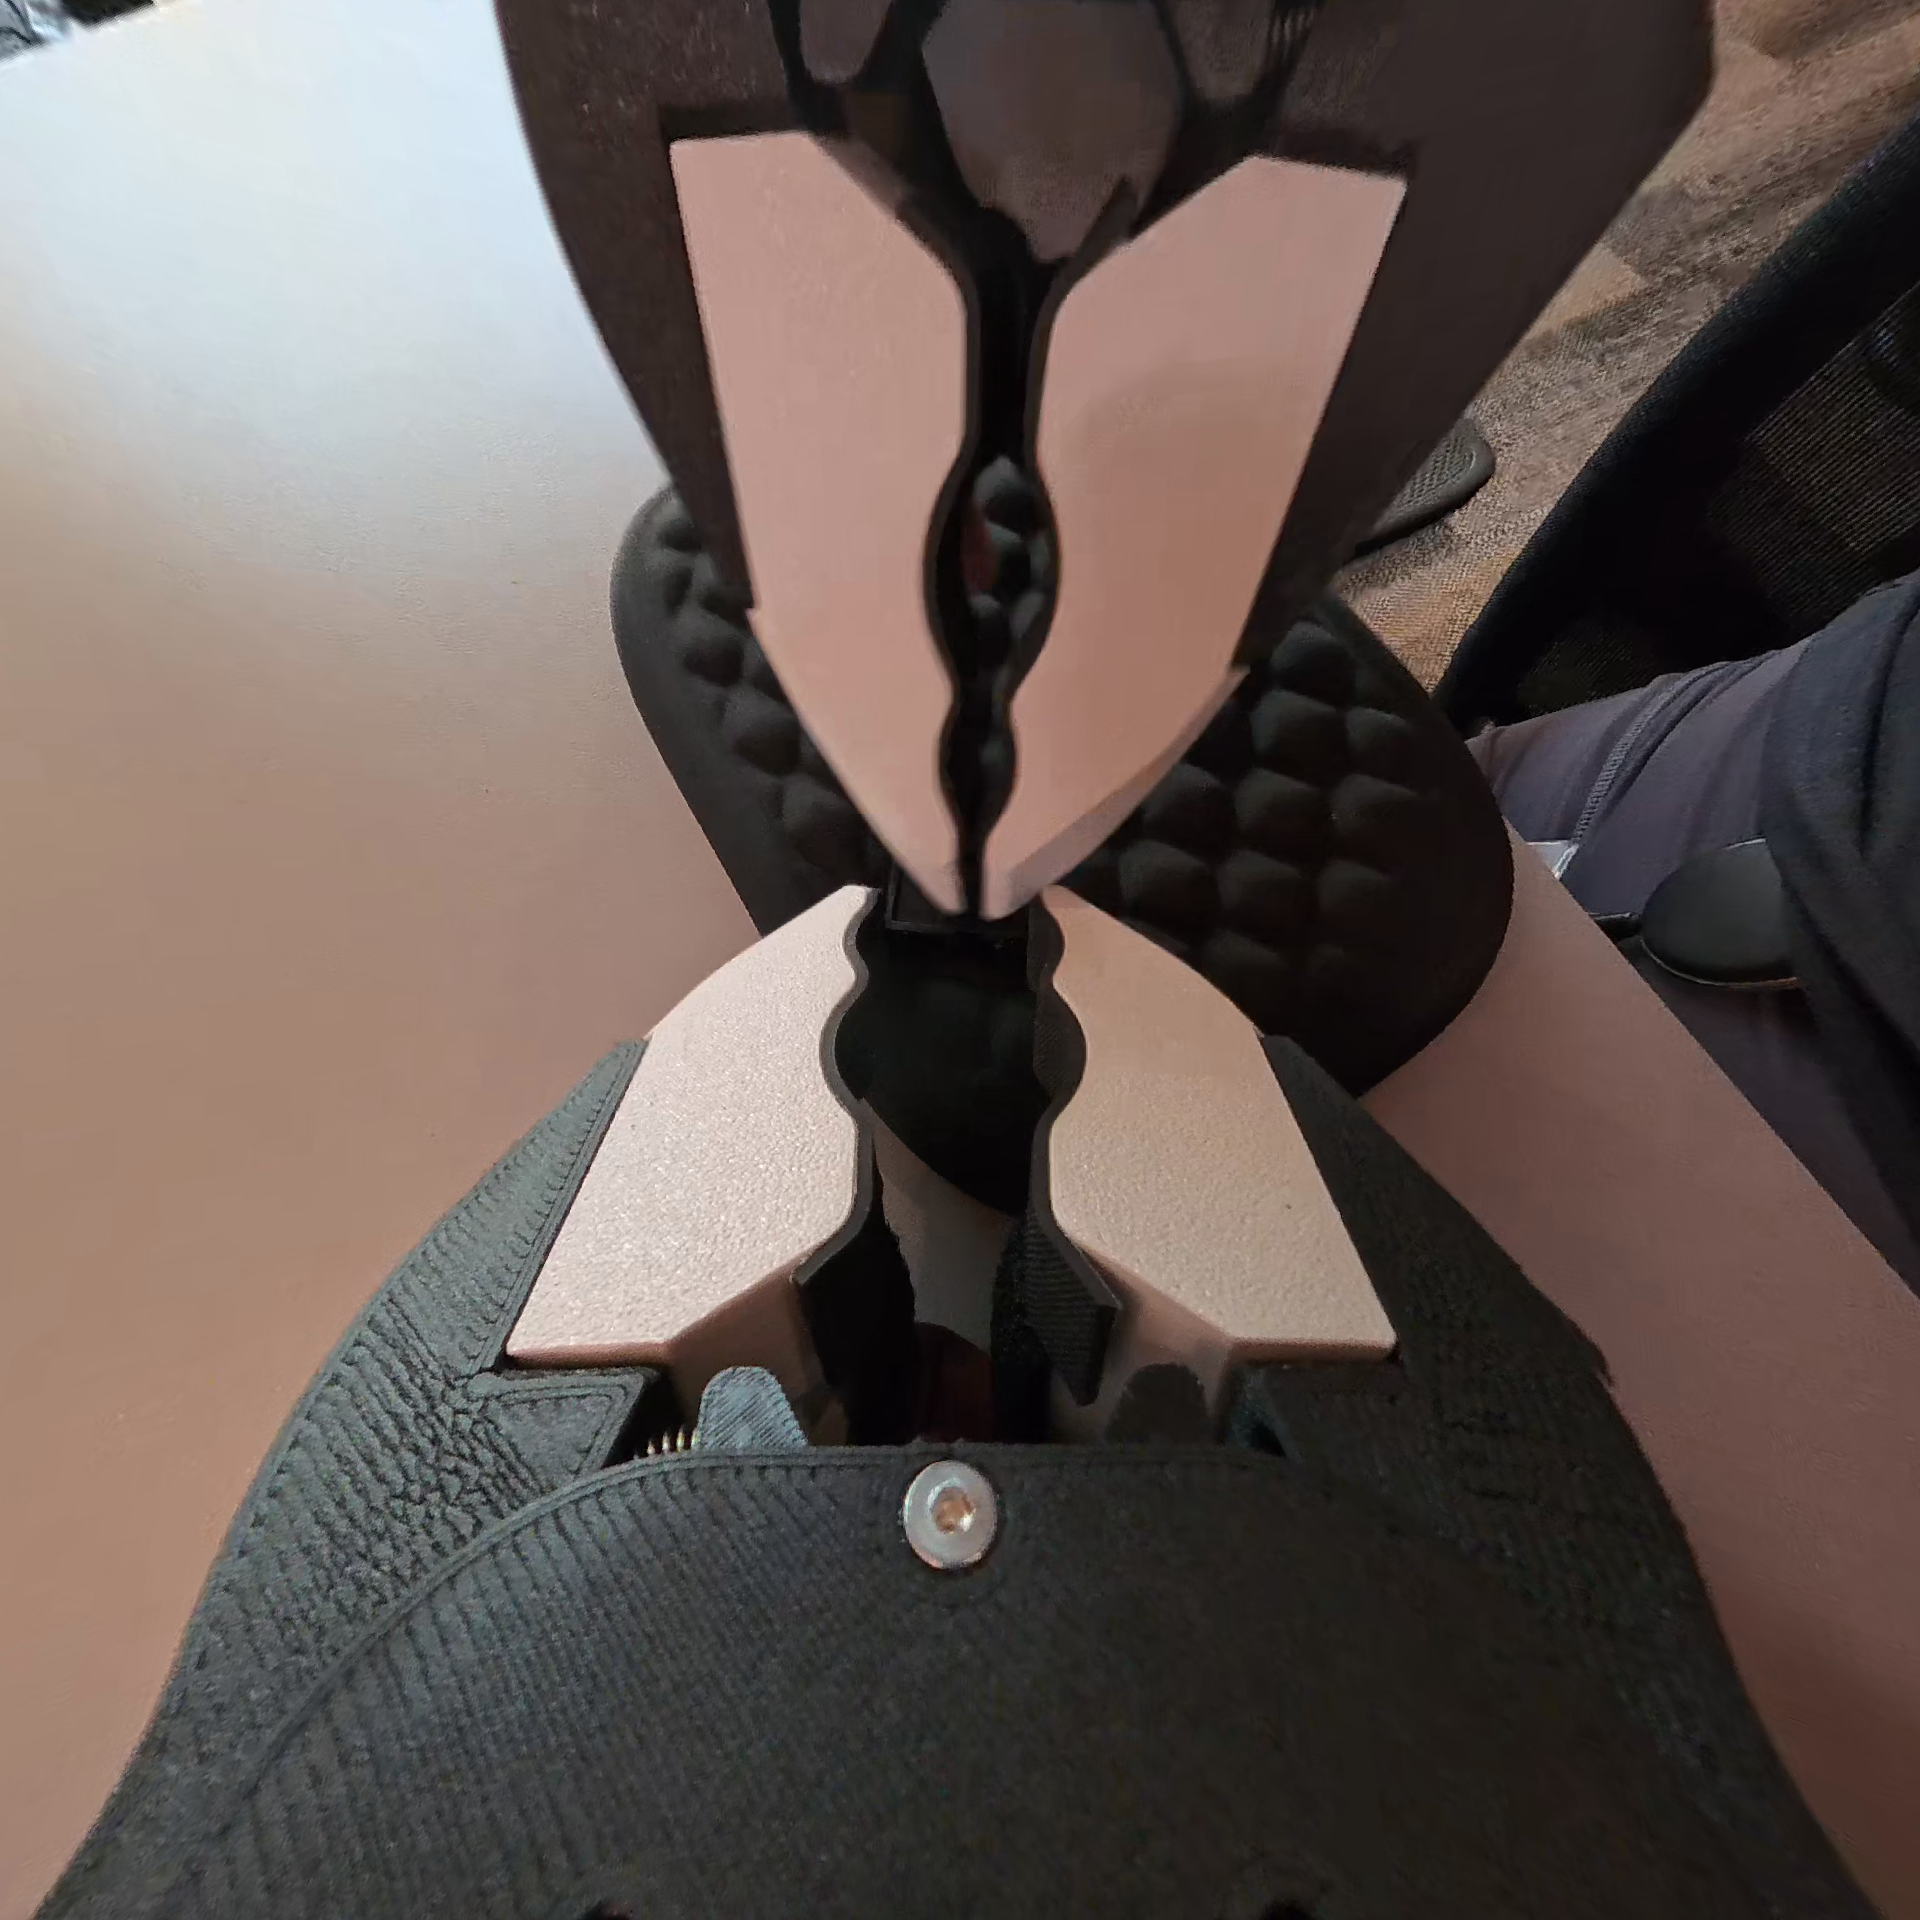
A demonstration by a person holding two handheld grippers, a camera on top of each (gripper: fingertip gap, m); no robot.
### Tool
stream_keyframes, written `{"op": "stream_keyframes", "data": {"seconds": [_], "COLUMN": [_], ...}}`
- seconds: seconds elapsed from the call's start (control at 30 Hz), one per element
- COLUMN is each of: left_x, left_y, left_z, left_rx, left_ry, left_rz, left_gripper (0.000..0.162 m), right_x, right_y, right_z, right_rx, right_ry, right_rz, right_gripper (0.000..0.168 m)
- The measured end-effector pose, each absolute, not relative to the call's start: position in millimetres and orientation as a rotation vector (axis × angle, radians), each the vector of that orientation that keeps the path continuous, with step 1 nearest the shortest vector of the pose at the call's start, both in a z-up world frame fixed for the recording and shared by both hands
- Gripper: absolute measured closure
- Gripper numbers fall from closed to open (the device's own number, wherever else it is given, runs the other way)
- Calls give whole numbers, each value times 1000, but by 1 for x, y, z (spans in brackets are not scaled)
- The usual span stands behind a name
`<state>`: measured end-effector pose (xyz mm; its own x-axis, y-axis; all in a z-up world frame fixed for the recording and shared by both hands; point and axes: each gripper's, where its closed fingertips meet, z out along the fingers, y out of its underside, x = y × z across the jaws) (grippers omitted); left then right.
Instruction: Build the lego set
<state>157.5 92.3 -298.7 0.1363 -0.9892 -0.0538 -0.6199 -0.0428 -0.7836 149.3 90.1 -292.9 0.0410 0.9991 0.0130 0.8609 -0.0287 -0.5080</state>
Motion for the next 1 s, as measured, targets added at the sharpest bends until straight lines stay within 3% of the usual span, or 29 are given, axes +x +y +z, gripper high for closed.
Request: {"op": "stream_keyframes", "data": {"seconds": [0.17,0.33,1.0], "left_x": [157,157,158], "left_y": [92,92,92], "left_z": [-297,-295,-294], "left_rx": [-1732,-1731,-1718], "left_ry": [1549,1538,1532], "left_rz": [-696,-723,-722], "left_gripper": [135,135,135], "right_x": [155,167,177], "right_y": [96,100,93], "right_z": [-290,-263,-284], "right_rx": [-1924,-1933,-1921], "right_ry": [-1873,-1767,-1910], "right_rz": [435,646,542], "right_gripper": [168,165,163]}}
